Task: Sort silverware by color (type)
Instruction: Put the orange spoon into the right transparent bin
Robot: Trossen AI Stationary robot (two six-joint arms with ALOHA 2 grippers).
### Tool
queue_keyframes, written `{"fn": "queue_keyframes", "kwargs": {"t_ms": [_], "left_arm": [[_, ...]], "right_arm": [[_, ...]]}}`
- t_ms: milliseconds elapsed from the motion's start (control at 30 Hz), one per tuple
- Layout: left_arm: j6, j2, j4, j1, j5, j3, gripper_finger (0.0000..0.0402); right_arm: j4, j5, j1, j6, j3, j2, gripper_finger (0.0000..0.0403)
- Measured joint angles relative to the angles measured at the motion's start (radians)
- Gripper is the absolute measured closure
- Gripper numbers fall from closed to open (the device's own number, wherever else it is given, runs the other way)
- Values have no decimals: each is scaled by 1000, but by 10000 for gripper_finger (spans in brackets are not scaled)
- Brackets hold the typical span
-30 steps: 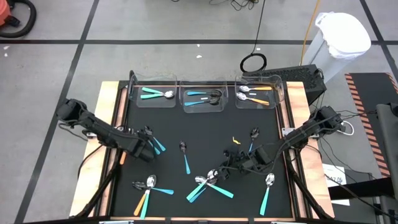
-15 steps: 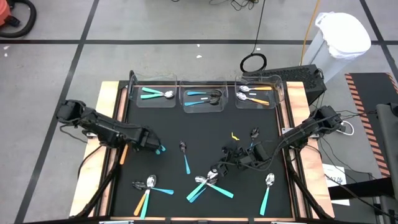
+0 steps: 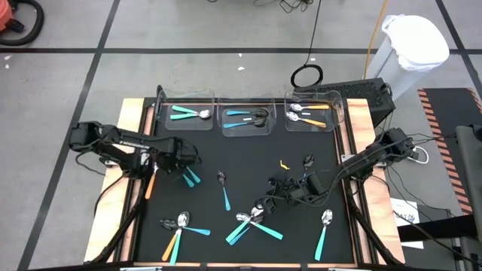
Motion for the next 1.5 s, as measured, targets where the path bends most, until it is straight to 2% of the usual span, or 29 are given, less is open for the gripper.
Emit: {"fn": "queue_keyframes", "kwargs": {"t_ms": [100,200,500,733,1033,1367,1500], "left_arm": [[84,0,18,31,134,1,247],[115,0,6,45,144,15,247],[144,0,-102,104,-12,95,247],[161,0,-102,150,-113,136,247],[164,0,-100,186,-189,183,247],[154,0,-14,193,-198,190,247],[90,0,-15,193,-196,183,247]], "right_arm": [[51,0,0,-12,0,0,198],[93,0,0,-40,0,0,198],[110,-3,-19,-78,0,0,198],[111,-6,-44,-90,0,0,198],[110,-33,-46,-114,0,0,198],[110,-33,-85,-136,0,0,198],[110,-34,-94,-158,0,0,198]]}}
